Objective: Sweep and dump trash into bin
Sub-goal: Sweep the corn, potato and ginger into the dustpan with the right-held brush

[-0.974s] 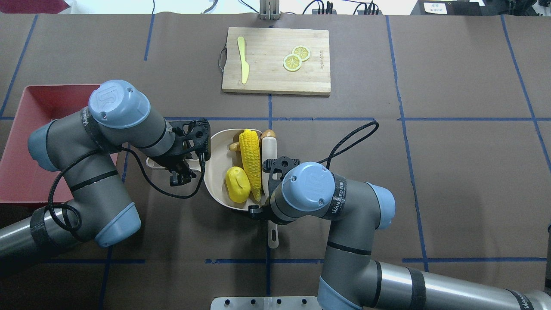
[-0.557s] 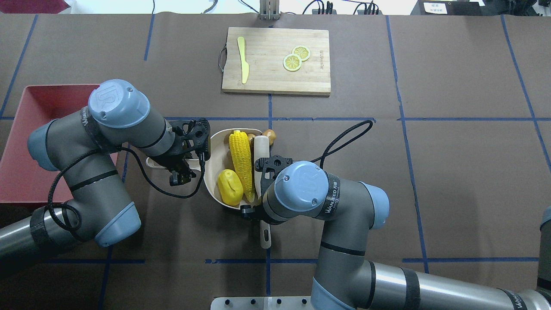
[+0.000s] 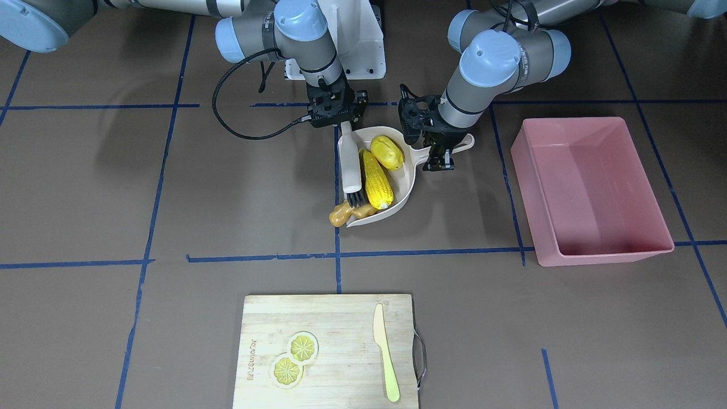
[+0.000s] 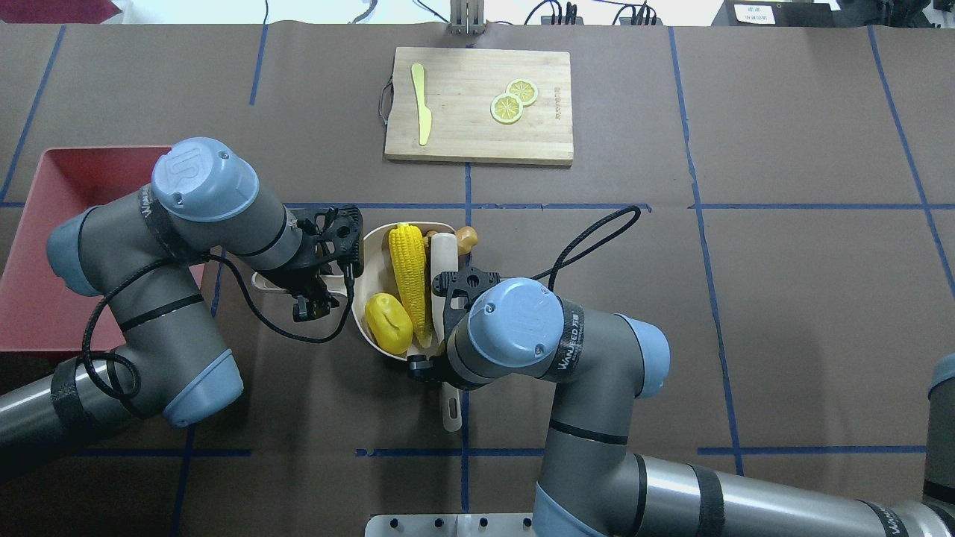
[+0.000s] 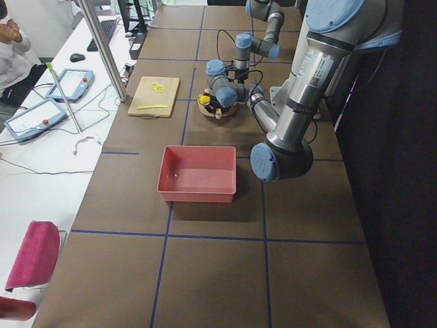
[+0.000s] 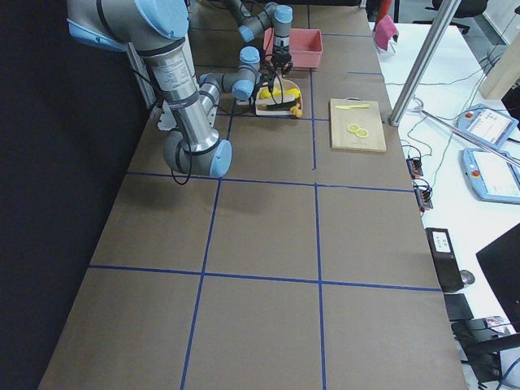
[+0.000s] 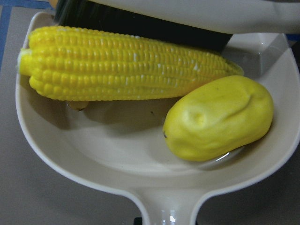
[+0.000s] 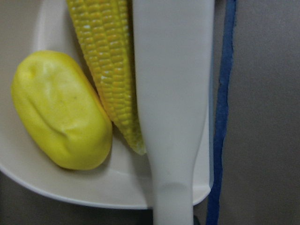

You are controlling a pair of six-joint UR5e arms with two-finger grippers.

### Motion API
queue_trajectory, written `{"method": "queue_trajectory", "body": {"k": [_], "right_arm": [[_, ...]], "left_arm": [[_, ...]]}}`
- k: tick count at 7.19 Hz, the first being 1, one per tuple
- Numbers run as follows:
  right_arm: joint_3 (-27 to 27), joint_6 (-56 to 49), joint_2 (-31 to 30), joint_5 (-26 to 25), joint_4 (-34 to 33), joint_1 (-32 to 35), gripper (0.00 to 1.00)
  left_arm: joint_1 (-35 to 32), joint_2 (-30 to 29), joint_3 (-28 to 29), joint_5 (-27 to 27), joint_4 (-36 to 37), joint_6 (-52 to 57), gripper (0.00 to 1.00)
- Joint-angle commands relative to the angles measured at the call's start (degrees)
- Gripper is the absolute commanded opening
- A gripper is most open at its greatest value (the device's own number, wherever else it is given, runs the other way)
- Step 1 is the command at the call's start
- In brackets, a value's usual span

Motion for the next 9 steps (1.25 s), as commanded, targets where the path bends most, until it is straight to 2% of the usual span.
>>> {"method": "queue_trajectory", "body": {"k": [1,5,6,7,9], "right_arm": [[1.0,0.0,-0.1,0.0,-0.1,0.1,0.00],[8.1,0.0,-0.6,0.1,-9.1,0.1,0.00],[9.8,0.0,-0.8,0.2,-12.0,0.3,0.00],[12.7,-0.3,-0.9,0.7,-16.1,1.3,0.00],[17.0,-3.8,-1.5,1.0,-25.3,3.1,0.00]], "left_arm": [[-0.2,0.6,0.2,0.0,-3.9,-2.2,0.00],[-0.3,1.5,3.5,-0.1,-11.9,-4.2,0.00],[-0.3,2.1,3.5,-1.8,-12.9,-4.8,0.00],[-0.4,3.2,3.5,-3.6,-14.7,-4.9,0.00],[-0.6,3.8,3.5,-3.8,-18.1,-7.2,0.00]]}}
